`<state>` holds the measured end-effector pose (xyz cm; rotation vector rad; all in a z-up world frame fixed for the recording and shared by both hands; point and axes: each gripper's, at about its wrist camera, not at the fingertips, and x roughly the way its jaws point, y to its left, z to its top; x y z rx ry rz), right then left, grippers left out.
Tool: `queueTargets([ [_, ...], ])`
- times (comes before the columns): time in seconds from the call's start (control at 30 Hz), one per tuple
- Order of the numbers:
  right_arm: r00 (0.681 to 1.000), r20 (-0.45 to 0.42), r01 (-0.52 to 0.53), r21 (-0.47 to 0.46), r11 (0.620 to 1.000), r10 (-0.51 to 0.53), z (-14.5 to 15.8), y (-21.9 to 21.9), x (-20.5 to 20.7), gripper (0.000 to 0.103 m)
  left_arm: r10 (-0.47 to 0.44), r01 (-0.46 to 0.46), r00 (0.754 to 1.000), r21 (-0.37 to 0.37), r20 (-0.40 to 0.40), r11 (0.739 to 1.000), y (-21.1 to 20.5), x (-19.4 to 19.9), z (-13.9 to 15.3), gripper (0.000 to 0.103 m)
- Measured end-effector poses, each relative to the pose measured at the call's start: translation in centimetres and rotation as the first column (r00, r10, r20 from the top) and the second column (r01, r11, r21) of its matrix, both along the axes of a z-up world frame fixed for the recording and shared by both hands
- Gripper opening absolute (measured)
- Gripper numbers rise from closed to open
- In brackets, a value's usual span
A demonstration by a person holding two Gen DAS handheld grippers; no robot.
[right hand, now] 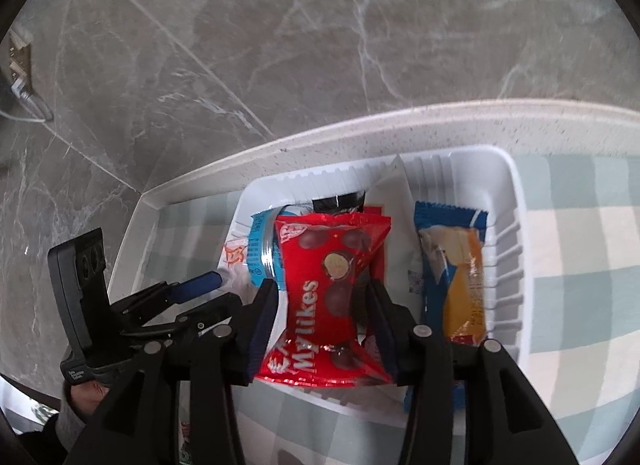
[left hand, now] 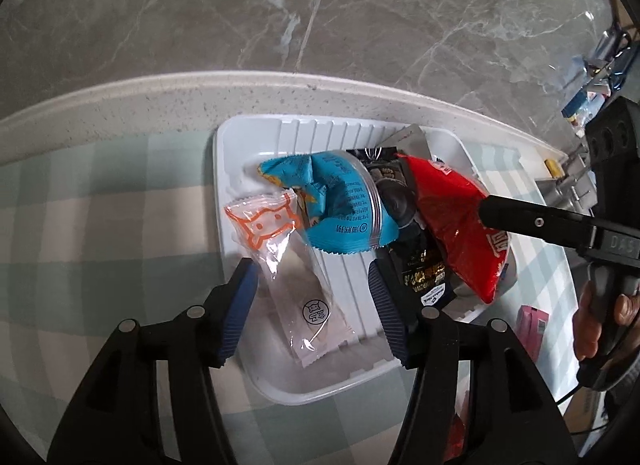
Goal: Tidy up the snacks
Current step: 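Open both grippers to drop the packets into the tray, then move both tools back over the remaining snacks and grasp the gold bar with the right gripper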
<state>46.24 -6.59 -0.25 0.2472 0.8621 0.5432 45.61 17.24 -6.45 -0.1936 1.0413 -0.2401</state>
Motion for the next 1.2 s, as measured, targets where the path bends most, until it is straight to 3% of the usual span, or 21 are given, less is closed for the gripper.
queueTargets([
  [0.17, 0.999, 0.040, 0.010, 0.006, 1.000, -0.011, 1.3, -0.9, -2.0, 0.052, 0.003, -0.003, 1.000, -0.011, 0.029, 1.000, 0.8, -1.6, 1.7, 0.056],
  [0.57, 0.994, 0.110, 0.016, 0.009, 1.000, -0.017, 2.8, -3.9, -10.4, 0.058, -0.016, 0.016, 0.997, -0.010, 0.070, 1.000, 1.1, -9.5, 5.3, 0.056],
  [0.87, 0.990, 0.137, 0.053, -0.073, 0.996, -0.043, 0.6, -6.6, -17.7, 0.058, -0.076, 0.076, 0.997, -0.004, 0.033, 0.997, -2.1, -14.8, 4.7, 0.056],
  [1.2, 0.988, 0.119, 0.105, -0.090, 0.990, -0.094, -3.1, -9.4, -23.3, 0.061, -0.157, 0.157, 0.988, 0.030, -0.001, 0.987, -6.7, -18.9, 4.0, 0.056],
])
